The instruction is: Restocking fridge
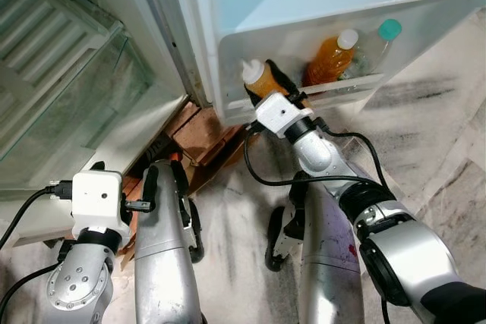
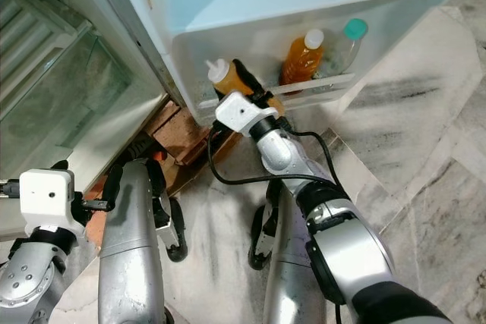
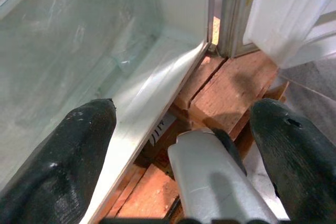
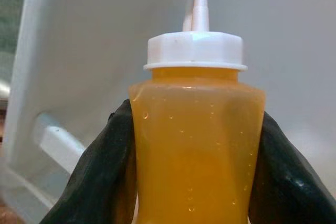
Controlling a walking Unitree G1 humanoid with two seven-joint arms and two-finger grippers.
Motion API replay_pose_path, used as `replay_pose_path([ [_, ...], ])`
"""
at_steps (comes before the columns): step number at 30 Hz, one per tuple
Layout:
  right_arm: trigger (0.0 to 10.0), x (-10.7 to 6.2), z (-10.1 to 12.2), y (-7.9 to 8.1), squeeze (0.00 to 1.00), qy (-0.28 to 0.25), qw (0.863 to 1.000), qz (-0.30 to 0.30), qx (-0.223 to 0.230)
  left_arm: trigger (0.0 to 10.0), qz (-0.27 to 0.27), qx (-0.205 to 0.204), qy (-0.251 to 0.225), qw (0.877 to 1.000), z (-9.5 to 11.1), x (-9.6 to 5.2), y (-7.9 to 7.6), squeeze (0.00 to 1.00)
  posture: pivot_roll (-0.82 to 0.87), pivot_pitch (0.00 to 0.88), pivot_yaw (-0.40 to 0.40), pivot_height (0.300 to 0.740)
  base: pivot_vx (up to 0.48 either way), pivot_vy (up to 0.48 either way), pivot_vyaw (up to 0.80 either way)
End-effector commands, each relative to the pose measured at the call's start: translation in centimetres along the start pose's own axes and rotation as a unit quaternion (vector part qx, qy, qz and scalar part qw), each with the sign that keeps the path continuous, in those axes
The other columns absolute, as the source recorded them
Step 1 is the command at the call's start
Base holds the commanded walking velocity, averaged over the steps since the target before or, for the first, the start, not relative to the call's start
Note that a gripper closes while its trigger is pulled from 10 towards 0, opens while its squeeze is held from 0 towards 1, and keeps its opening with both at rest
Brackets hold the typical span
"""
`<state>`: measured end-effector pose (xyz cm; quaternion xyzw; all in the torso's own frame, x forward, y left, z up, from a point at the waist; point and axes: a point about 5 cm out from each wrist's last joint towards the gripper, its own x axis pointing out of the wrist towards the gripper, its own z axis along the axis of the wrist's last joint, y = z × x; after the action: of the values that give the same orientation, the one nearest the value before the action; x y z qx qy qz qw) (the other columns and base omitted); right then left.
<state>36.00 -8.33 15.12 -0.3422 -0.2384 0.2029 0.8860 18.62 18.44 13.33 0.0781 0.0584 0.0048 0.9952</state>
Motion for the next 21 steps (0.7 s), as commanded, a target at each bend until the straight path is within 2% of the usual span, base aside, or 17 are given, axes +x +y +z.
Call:
replay_pose_path([
  [1, 10.0, 0.3, 0.4, -0.3, 0.00, -0.011, 1.000, -0.004, -0.002, 10.0, 0.000, 0.005, 0.015, 1.000, -0.4, -0.6, 0.2, 0.00, 0.26, 0.479, 0.003, 0.539, 0.000, 0.000, 0.00],
  [5, 10.0, 1.6, 3.5, -1.3, 0.00, -0.112, 0.994, -0.019, -0.006, 10.0, 0.004, 0.004, 0.015, 1.000, -0.3, -0.5, 0.3, 0.00, 0.26, 0.480, -0.001, 0.539, 0.000, 0.000, 0.00],
  [8, 10.0, 1.7, 4.9, -1.4, 0.00, -0.161, 0.987, -0.021, -0.017, 10.0, 0.004, 0.003, 0.015, 1.000, -0.3, -0.4, 0.2, 0.00, 0.26, 0.479, -0.003, 0.539, 0.000, 0.000, 0.00],
  [9, 10.0, 1.7, 4.9, -1.4, 0.00, -0.161, 0.987, -0.021, -0.017, 10.0, 0.004, 0.003, 0.015, 1.000, -0.3, -0.4, 0.2, 0.00, 0.26, 0.479, -0.003, 0.539, 0.000, 0.000, 0.00],
  [10, 10.0, 1.6, 5.2, -1.5, 0.00, -0.177, 0.984, -0.022, -0.026, 10.0, 0.003, 0.003, 0.015, 1.000, -0.3, -0.4, 0.2, 0.00, 0.26, 0.478, -0.004, 0.539, 0.000, 0.000, 0.00],
  [11, 10.0, 1.2, 5.7, -1.7, 0.00, -0.206, 0.977, -0.017, -0.057, 10.0, 0.003, 0.001, 0.014, 1.000, -0.3, -0.4, 0.1, 0.00, 0.26, 0.476, -0.006, 0.539, 0.000, 0.000, 0.00],
  [17, 10.0, 0.6, 4.4, -1.4, 0.00, -0.196, 0.975, 0.012, -0.107, 10.0, 0.001, 0.000, 0.012, 1.000, -0.3, -0.1, -0.1, 0.00, 0.25, 0.470, -0.007, 0.539, 0.000, 0.000, 0.00],
  [19, 10.0, 0.3, 3.2, -0.8, 0.00, -0.178, 0.970, 0.045, -0.161, 10.0, -0.001, -0.002, 0.010, 1.000, -0.3, 0.0, -0.2, 0.00, 0.25, 0.470, -0.006, 0.539, 0.000, 0.000, 0.00],
  [21, 10.0, 0.3, 3.0, -0.8, 0.00, -0.175, 0.968, 0.050, -0.171, 10.0, -0.001, -0.002, 0.010, 1.000, -0.2, -0.1, -0.2, 0.00, 0.25, 0.473, -0.008, 0.539, 0.000, 0.000, 0.00],
])
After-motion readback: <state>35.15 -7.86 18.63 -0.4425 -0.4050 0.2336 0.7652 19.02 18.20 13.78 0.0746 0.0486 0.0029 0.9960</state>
